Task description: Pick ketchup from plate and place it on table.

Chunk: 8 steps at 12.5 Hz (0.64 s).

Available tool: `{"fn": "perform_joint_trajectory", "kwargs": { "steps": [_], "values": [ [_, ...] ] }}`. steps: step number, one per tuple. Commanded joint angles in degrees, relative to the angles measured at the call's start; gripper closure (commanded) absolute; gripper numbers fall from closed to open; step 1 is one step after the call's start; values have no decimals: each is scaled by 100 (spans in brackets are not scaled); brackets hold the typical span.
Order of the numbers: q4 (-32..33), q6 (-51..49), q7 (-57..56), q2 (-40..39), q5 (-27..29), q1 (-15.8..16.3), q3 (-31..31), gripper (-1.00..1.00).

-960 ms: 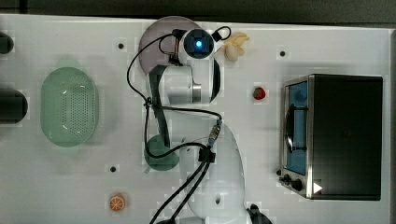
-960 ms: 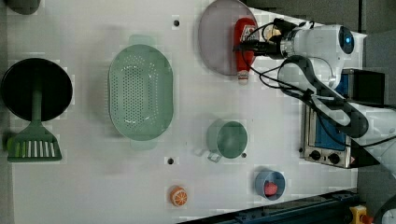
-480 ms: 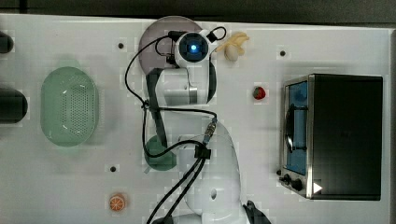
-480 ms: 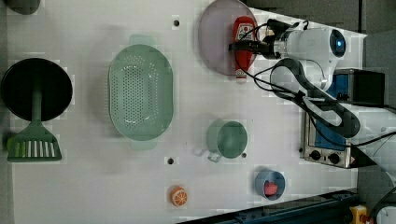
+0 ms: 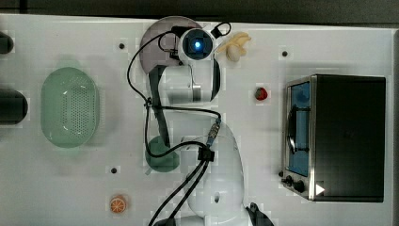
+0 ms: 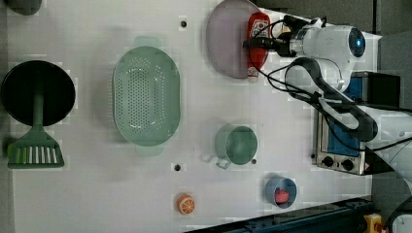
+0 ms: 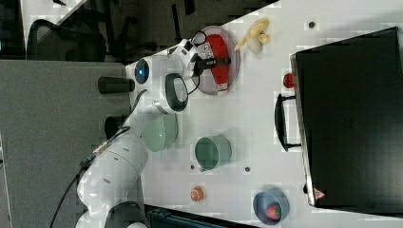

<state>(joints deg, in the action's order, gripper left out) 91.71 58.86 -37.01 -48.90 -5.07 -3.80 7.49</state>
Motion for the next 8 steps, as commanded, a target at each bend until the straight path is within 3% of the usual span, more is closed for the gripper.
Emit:
{"fn": "perform_joint_trajectory", "kwargs": {
  "steps": [1,8],
  "values": [
    [-470,-270,212,438,37,17,119,-24],
    [-610,-3029,342,1912,631,-251,80,-24]
  ]
}}
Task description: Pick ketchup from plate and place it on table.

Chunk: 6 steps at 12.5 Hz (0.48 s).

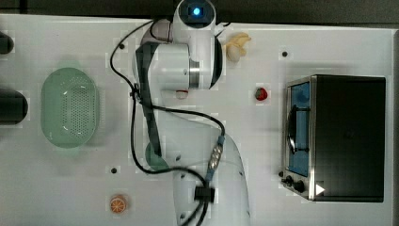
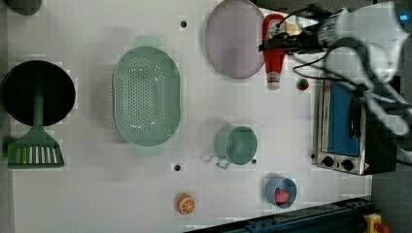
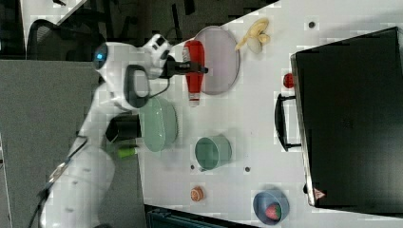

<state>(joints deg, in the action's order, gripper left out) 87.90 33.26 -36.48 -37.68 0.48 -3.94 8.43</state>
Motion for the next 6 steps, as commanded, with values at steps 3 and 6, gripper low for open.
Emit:
{"fn": "perform_joint_trajectory", "kwargs": {
  "steps": [3,6],
  "values": [
    [62,-1428,287,1429,76,-402,-110,-24],
    [694,-1553,288,1967,76,-494,-230,-24]
  ]
}}
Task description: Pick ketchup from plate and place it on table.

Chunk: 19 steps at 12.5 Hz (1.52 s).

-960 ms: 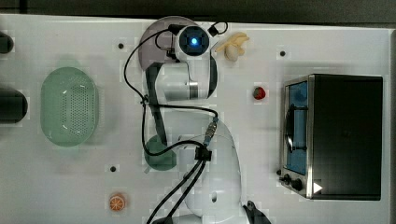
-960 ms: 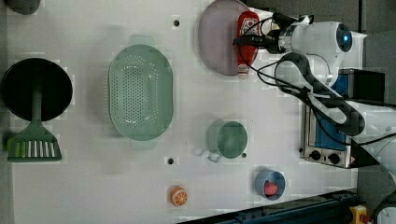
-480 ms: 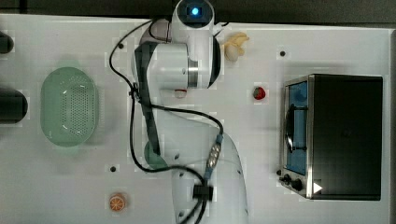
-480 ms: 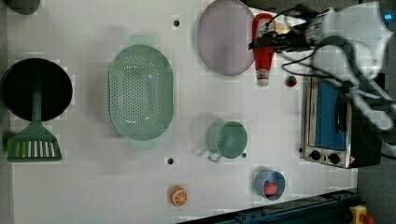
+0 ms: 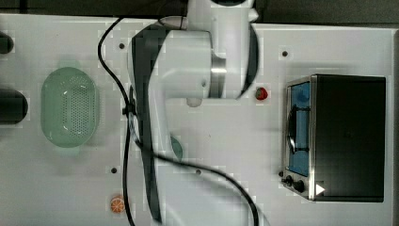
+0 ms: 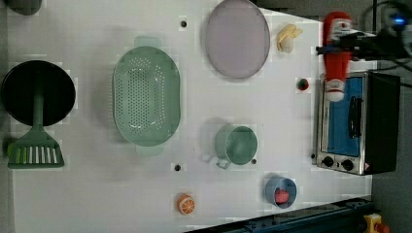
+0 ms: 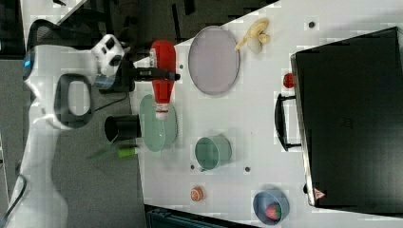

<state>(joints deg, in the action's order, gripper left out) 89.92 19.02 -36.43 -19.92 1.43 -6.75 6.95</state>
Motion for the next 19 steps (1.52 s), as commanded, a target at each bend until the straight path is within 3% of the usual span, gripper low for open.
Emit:
{"fn": "perform_joint_trajectory", "kwargs": {
  "steps": [1,6,12,13,16,19],
  "values": [
    [788,-93,282,367,-18,-223,-119,-24],
    [2377,603,281,1003,-18,-227,-326,-24],
    [3849,2444,281,722,-18,-220,-336,-24],
    [3958,2605,283,591,-18,-217,-333,-29],
    [4068,2839,282,118,-18,-217,-329,-93],
    [3958,2892,308,220,-18,-217,-312,-100]
  ]
}}
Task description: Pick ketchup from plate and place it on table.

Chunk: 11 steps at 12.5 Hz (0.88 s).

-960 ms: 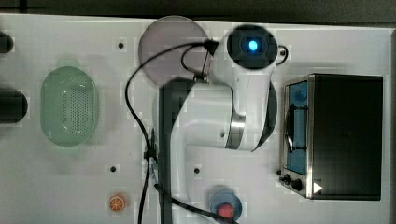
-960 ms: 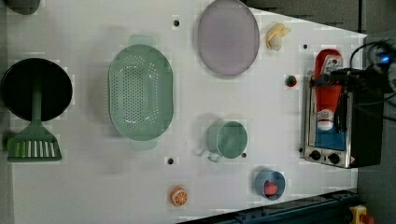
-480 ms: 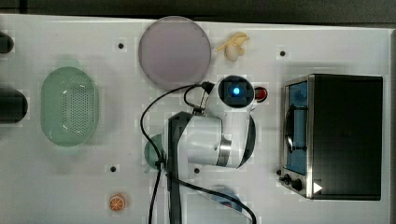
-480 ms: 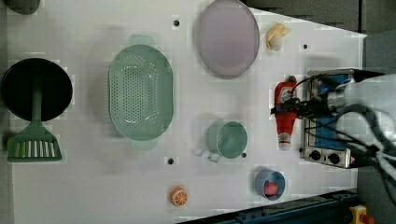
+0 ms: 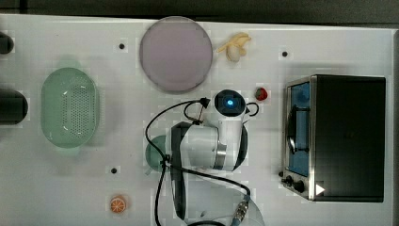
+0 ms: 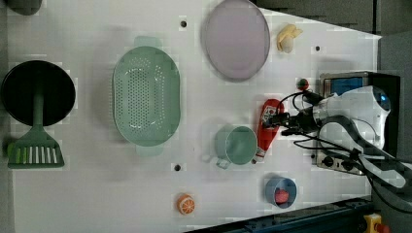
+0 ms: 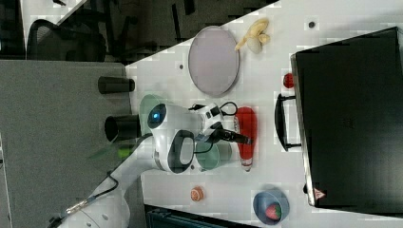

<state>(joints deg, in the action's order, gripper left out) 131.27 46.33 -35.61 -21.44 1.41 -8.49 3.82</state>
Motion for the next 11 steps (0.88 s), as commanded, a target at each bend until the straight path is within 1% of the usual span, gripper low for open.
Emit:
{"fn": "perform_joint_trajectory", "kwargs": {
  "steps": [1,3,4,7,9,11],
  "values": [
    [-267,60,322,563,-16,-43,25,-100],
    [-528,-410,733,1117,-16,-40,92,-100],
    [-724,-763,1149,1420,-15,-38,125,-100],
    [-1548,-1806,2284,2177,-44,-29,209,-100],
    [-2075,-2752,3101,2481,-50,-29,212,-100],
    [-2464,-3656,3875,2653,-50,-31,209,-100]
  ]
}}
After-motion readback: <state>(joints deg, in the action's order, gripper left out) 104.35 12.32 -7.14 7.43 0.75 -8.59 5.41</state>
